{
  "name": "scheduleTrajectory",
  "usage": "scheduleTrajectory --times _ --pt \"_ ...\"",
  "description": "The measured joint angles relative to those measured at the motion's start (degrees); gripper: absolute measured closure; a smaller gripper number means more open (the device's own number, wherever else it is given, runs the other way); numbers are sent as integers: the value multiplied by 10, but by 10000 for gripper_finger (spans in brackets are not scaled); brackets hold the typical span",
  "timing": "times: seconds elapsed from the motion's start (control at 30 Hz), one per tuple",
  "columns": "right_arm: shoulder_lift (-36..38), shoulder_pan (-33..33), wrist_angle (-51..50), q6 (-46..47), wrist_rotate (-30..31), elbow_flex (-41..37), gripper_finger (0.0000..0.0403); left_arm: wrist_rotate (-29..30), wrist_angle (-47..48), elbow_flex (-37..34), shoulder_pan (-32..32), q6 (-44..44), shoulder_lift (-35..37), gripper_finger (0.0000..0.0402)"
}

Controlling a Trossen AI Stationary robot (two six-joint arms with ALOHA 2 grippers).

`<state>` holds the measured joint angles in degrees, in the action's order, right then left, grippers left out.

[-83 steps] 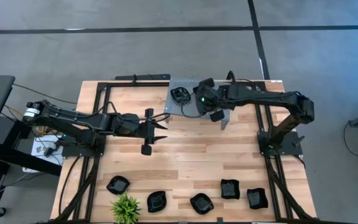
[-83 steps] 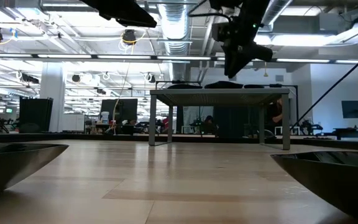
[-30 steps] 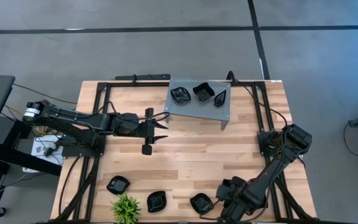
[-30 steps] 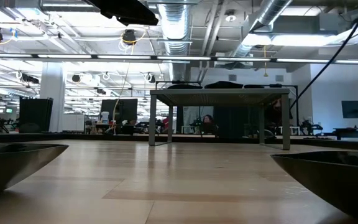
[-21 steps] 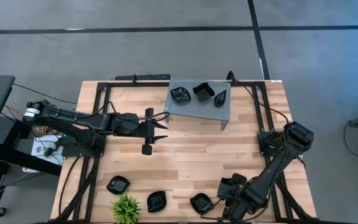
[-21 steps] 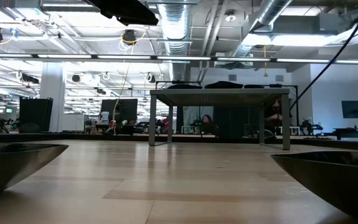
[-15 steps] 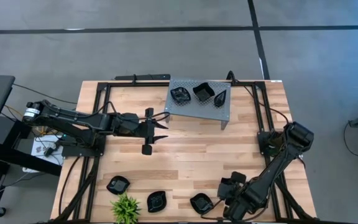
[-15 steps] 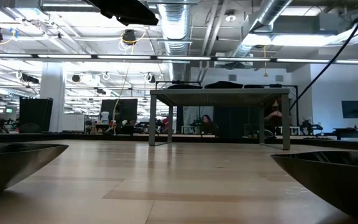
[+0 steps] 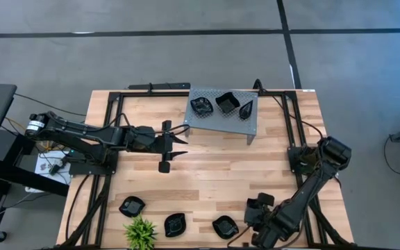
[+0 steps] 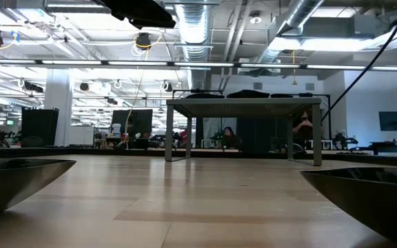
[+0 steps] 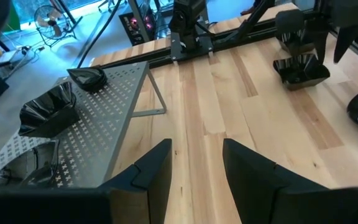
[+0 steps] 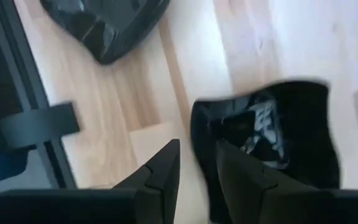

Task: Pick & Place Mini shaped plates
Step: Stack the distorted square plate on the other distorted square plates on the shelf

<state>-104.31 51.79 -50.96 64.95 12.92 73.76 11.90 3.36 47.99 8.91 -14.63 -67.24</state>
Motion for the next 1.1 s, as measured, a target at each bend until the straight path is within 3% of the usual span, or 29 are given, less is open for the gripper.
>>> scheduleTrajectory --times 0.27,0.37,0.63,0.77,1.0,1.1 --pt "-19 -5 27 -14 6 0 303 0 0 0 0 19 0 256" --pt "-40 -4 51 -15 -21 0 303 0 0 0 0 19 0 257" --pt "-60 -4 12 -19 -24 0 306 0 0 0 0 16 0 257" --pt "-61 -5 5 -43 -40 0 326 0 0 0 0 16 0 257" --pt "-61 -12 -6 -147 -92 4 395 0 0 0 0 16 0 256" --pt "-61 -23 -48 -192 -93 33 393 0 0 0 0 16 0 256"
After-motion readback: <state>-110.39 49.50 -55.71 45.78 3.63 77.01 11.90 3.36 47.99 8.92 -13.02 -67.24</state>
